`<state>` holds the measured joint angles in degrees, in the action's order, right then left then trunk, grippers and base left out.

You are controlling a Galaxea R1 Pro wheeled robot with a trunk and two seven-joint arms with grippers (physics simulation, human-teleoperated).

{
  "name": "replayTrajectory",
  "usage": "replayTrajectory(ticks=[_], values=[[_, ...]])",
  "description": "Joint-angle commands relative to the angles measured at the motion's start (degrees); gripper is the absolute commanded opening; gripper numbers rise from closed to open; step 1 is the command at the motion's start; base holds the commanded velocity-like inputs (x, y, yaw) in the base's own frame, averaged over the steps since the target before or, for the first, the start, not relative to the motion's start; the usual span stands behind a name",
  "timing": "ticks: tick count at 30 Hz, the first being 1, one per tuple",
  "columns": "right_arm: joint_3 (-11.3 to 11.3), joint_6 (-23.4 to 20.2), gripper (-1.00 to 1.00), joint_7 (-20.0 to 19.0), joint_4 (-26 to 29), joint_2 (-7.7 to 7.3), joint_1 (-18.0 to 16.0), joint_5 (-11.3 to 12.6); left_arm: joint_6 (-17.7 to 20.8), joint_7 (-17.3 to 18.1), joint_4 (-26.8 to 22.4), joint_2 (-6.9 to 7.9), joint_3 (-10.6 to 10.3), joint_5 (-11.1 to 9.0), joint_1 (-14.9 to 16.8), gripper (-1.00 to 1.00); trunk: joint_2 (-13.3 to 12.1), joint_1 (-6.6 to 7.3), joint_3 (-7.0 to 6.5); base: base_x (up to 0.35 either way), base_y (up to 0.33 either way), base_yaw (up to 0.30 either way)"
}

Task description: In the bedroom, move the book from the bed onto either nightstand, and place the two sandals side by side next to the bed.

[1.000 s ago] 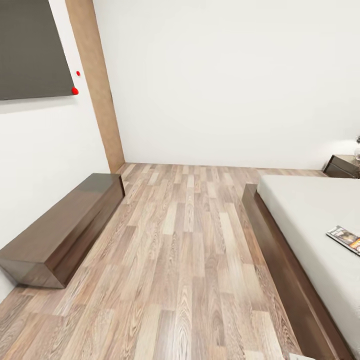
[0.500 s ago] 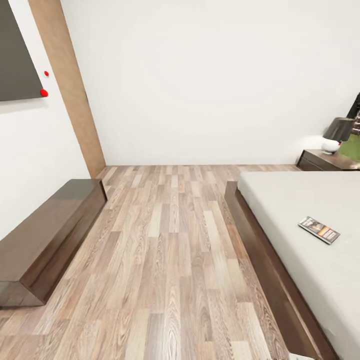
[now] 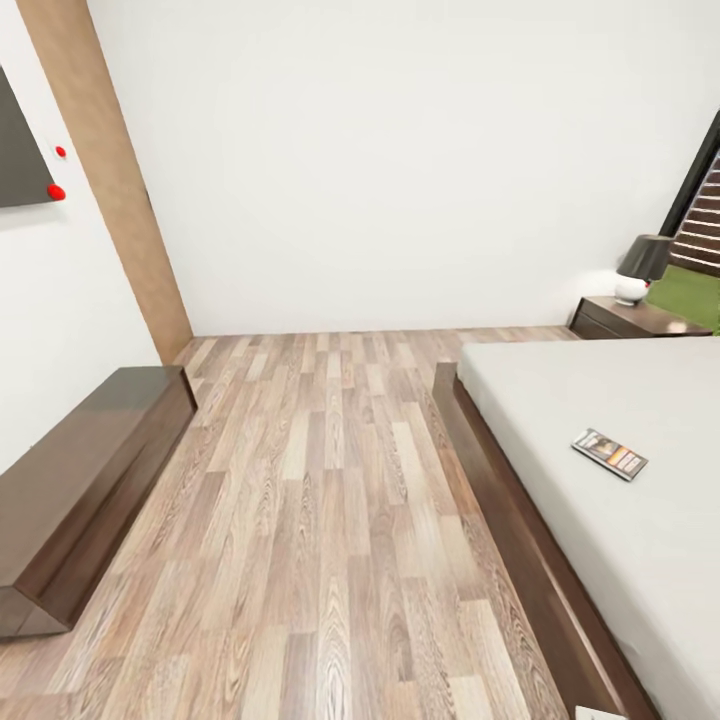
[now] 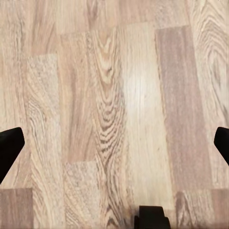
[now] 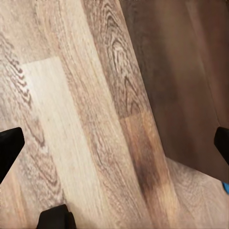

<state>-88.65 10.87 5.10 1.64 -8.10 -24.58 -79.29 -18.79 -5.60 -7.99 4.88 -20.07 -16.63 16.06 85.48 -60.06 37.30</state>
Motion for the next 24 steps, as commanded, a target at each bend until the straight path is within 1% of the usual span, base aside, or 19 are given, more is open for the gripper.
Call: replayTrajectory(ticks=[1, 16, 24], values=[[-0.5, 0.1, 1.0, 0.3, -0.1, 0.01, 0.0, -0.6, -0.1, -0.3, 0.0, 0.01, -0.5, -0.3, 0.0, 1.0, -0.4, 0.23, -0.14, 0.0, 0.0, -0.023], [-0.5, 0.1, 1.0, 0.3, -0.1, 0.21, 0.0, -0.6, 0.1, 0.0, 0.0, 0.04, -0.5, -0.3, 0.0, 1.0, -6.4, 3.53, -2.82, 0.0, 0.0, -0.007], [-0.4, 0.1, 1.0, 0.3, -0.1, 0.26, 0.0, -0.6, 0.2, 1.0, 0.0, 0.05, -0.4, -0.3, 0.0, 1.0, -9.6, 5.28, -4.26, 0.0, 0.0, 0.0]])
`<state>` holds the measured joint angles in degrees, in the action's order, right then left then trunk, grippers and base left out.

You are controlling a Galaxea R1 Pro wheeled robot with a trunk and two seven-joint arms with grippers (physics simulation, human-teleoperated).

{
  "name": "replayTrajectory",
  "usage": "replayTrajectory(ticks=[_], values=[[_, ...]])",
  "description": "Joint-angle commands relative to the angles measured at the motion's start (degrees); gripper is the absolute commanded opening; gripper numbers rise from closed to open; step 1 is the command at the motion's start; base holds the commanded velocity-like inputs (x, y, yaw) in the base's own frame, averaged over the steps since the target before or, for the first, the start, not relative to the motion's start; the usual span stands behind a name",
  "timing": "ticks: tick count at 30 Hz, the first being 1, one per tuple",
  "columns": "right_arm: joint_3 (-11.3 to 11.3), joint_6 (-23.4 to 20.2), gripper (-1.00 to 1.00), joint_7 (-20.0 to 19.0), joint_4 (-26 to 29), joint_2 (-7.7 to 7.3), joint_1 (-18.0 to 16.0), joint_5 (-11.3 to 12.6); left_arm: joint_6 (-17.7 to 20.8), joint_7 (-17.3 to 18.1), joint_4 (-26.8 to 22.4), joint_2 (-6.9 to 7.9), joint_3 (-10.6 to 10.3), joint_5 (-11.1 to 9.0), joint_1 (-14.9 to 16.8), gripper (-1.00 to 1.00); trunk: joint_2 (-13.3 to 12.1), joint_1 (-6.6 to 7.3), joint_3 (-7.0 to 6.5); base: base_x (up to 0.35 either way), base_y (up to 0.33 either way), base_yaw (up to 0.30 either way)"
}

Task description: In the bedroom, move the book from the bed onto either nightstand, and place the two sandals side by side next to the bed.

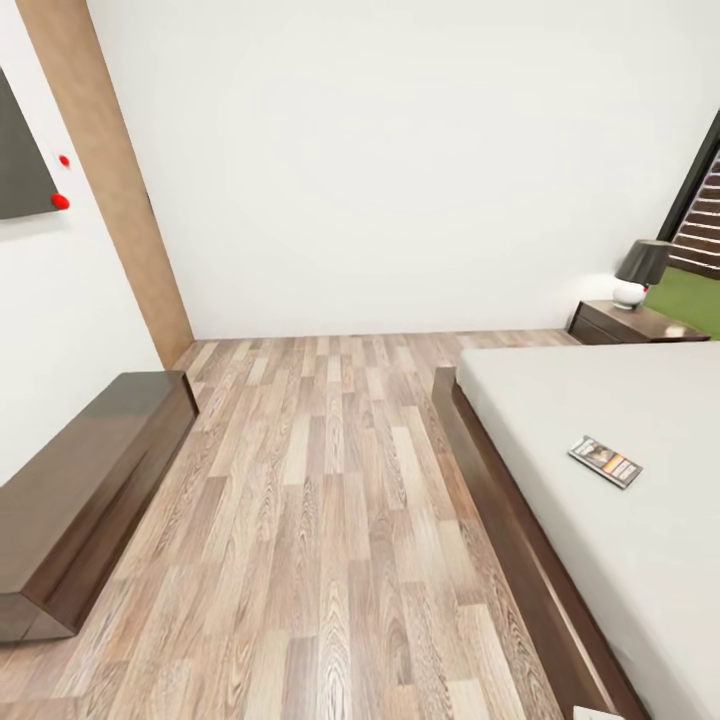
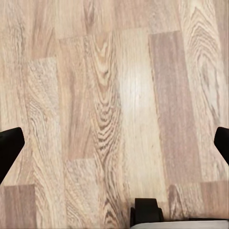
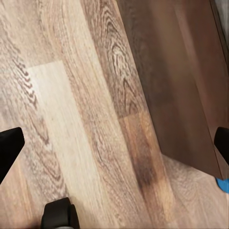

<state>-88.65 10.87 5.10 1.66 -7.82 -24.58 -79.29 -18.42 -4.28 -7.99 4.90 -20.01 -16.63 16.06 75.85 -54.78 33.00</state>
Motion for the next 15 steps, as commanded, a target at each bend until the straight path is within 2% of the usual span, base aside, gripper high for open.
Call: replayTrajectory(ticks=[1, 15], values=[[-0.5, 0.1, 1.0, 0.3, -0.1, -0.01, 0.0, -0.6, -0.1, -0.2, 0.0, 0.02, -0.5, -0.3, 0.0, 1.0, -0.4, 0.23, -0.14, 0.0, 0.0, 0.0], [-0.4, 0.1, 1.0, 0.3, -0.1, -0.01, 0.0, -0.6, -0.7, 0.1, -0.1, -0.02, -0.5, -0.4, -0.1, 1.0, -0.8, 0.45, -0.32, 0.032, 0.0, 0.0]])
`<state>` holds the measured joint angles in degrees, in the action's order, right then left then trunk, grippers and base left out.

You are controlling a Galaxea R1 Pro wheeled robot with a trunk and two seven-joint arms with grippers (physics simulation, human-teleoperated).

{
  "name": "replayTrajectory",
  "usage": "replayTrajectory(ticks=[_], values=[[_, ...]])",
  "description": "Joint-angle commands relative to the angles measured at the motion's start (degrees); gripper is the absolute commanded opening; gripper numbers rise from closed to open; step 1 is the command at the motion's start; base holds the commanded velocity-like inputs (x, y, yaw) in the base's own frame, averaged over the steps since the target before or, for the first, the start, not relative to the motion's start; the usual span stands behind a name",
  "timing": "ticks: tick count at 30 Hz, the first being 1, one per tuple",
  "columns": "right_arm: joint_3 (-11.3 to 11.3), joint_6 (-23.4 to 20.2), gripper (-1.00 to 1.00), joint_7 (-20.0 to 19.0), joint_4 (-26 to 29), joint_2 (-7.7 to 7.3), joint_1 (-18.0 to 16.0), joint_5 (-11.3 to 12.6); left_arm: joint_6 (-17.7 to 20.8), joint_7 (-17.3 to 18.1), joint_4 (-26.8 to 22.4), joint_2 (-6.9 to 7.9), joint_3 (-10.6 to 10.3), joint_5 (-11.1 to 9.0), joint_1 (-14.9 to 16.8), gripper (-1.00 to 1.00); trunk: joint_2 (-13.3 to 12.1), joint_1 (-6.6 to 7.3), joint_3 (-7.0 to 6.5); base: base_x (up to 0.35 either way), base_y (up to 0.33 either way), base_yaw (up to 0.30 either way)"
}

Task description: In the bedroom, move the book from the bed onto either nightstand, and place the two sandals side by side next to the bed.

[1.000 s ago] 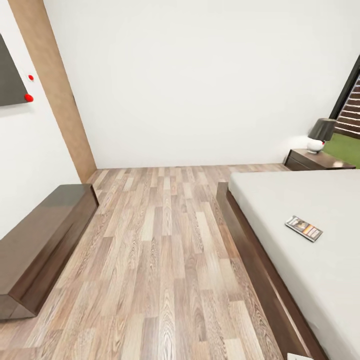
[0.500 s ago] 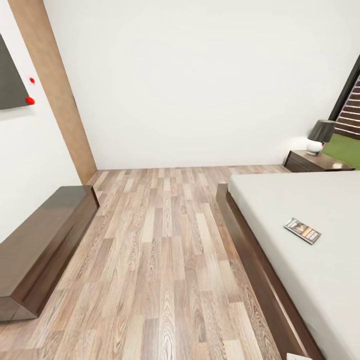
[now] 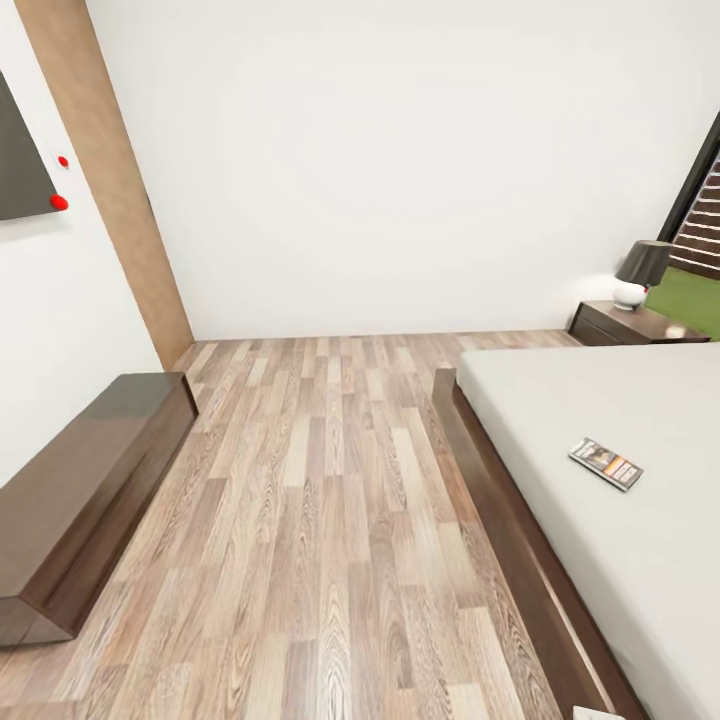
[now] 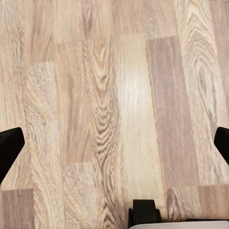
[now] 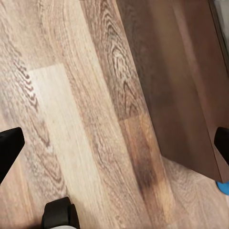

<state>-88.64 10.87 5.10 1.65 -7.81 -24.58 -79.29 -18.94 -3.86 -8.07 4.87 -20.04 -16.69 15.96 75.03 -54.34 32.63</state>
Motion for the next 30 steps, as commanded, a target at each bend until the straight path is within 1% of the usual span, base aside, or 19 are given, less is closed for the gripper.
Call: replayTrajectory(ticks=[1, 7, 12, 19, 30], values=[[-0.4, 0.1, 1.0, 0.3, -0.1, -0.02, 0.0, -0.6, -0.1, -0.3, 0.0, 0.04, -0.5, -0.3, 0.0, 1.0, 0.0, 0.0, 0.05, 0.027, 0.007, 0.0], [-0.4, 0.1, 1.0, 0.3, -0.1, 0.15, 0.0, -0.6, 0.0, -0.3, 0.0, 0.12, -0.5, -0.3, 0.0, 1.0, 0.0, 0.0, 0.05, 0.124, 0.094, -0.007], [-0.4, 0.1, 1.0, 0.3, -0.1, 0.36, 0.0, -0.7, 0.0, -0.3, 0.0, 0.09, -0.5, -0.2, 0.0, 1.0, 0.0, 0.0, 0.05, 0.221, 0.178, -0.122], [-0.4, 0.1, 1.0, 0.3, -0.1, 0.52, 0.1, -0.7, 0.0, -0.3, 0.0, 0.11, -0.5, -0.2, 0.0, 1.0, 0.0, 0.0, 0.05, 0.248, 0.204, -0.219], [-0.4, 0.1, 1.0, 0.3, -0.1, 0.59, 0.1, -0.7, 0.0, -0.3, 0.0, 0.13, -0.5, -0.3, 0.0, 1.0, 0.0, 0.0, 0.05, 0.26, 0.22, -0.269]])
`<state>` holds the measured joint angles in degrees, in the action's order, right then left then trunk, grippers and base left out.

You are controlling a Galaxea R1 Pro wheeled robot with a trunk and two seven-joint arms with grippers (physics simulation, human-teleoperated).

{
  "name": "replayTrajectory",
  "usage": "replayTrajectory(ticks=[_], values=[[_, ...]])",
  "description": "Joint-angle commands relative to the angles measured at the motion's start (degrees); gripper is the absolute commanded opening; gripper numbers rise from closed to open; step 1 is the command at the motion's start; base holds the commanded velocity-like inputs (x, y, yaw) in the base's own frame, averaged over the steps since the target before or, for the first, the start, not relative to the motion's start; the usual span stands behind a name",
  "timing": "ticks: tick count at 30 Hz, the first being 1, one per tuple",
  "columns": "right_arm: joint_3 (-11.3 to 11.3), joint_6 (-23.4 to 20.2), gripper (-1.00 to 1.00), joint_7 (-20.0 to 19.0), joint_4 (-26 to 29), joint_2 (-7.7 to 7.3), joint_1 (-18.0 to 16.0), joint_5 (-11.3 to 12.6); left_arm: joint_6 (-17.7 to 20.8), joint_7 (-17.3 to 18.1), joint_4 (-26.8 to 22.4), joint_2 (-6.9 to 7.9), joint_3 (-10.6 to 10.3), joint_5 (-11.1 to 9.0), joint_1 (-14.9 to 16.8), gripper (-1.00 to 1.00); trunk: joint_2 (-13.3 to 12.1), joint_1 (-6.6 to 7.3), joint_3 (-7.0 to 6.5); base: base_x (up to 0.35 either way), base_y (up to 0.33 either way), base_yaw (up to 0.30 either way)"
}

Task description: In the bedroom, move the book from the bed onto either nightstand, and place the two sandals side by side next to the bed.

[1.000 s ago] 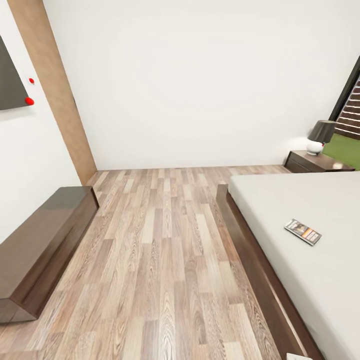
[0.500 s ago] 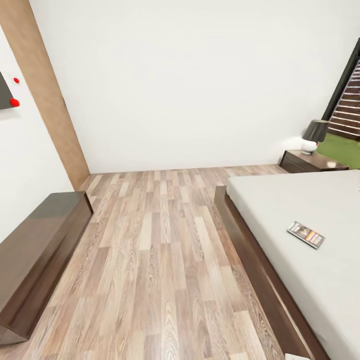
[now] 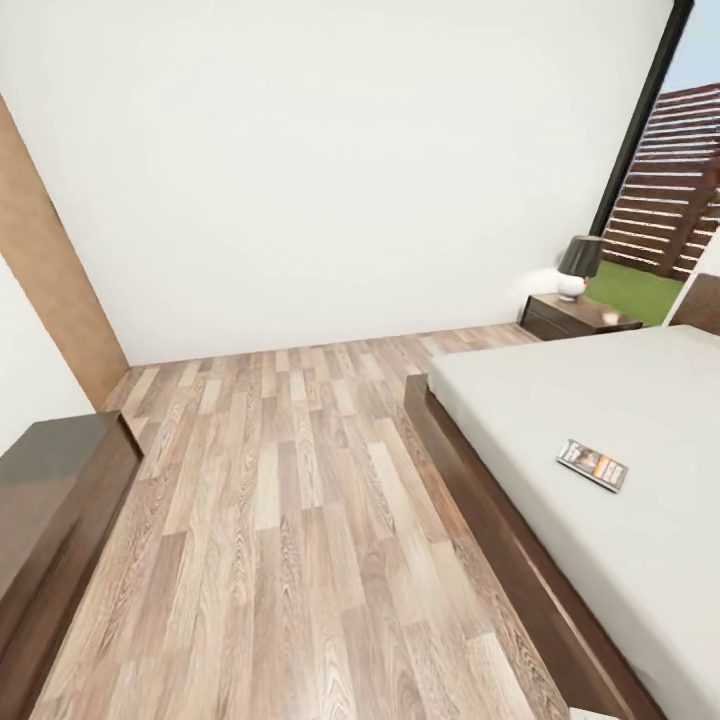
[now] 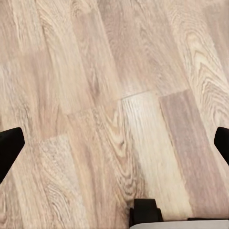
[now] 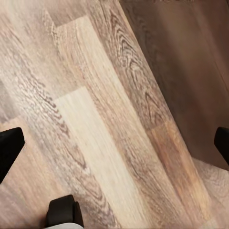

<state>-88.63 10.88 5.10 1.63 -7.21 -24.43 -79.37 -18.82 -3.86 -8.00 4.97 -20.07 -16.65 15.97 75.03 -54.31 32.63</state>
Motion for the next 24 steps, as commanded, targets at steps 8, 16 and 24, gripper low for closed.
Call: replayTrajectory(ticks=[8, 16, 24], values=[[-0.4, 0.1, 1.0, 0.3, 0.0, 0.0, 0.0, -0.6, -0.2, -0.3, 0.0, 0.04, -0.5, -0.3, 0.0, 1.0, 0.0, -0.02, 0.05, 0.262, 0.223, -0.28], [-0.4, 0.1, 1.0, 0.3, 0.0, 0.04, 0.0, -0.6, -0.2, -0.3, -0.1, 0.0, -0.5, -0.3, 0.0, 1.0, 0.0, -0.02, 0.05, 0.263, 0.223, -0.282], [-0.4, 0.1, 1.0, 0.3, 0.0, 0.03, 0.0, -0.6, -0.3, -0.3, -0.1, 0.03, -0.5, -0.3, 0.0, 1.0, 0.0, -0.02, 0.05, 0.263, 0.224, -0.282]])
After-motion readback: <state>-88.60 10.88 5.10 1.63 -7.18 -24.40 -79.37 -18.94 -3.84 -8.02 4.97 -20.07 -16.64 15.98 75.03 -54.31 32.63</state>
